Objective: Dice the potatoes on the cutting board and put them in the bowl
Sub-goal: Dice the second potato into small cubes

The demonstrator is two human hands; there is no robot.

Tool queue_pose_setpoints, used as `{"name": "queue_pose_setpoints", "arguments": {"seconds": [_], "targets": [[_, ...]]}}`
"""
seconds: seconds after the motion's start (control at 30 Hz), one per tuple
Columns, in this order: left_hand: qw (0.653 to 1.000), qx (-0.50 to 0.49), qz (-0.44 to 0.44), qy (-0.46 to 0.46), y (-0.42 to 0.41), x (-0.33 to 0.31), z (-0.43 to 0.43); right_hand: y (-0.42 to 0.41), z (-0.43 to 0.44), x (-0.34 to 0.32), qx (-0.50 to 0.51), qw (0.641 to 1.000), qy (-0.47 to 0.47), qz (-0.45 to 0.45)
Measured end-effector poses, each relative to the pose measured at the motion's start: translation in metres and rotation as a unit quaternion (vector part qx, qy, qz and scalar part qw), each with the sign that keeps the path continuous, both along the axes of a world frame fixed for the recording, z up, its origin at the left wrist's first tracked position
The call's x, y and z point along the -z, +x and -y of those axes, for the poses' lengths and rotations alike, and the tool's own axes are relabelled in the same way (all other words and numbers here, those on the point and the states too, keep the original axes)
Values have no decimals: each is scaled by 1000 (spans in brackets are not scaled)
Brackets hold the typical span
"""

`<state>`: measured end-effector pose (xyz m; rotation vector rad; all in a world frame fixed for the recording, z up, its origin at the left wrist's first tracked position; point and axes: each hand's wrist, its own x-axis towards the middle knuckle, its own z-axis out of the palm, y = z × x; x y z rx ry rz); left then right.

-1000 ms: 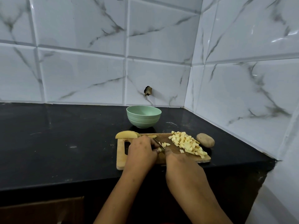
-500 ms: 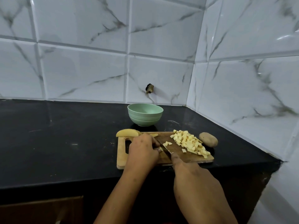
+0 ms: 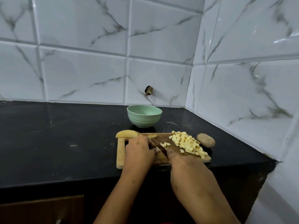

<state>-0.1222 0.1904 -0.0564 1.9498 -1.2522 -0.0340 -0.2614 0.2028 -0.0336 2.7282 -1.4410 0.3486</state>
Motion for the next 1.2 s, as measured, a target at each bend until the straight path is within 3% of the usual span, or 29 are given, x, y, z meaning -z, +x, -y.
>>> {"name": "queue_pose_setpoints", "arguments": {"seconds": [0.33, 0.7, 1.2], "targets": [[1000, 23, -13, -16, 1, 0, -1, 15, 4, 9, 5, 999, 21, -27], [999, 24, -24, -7, 4, -1, -3, 0, -2, 3, -26, 999, -11, 44], [999, 6, -23, -28, 3, -1, -7, 24, 19, 13, -22, 999, -8, 29]]}}
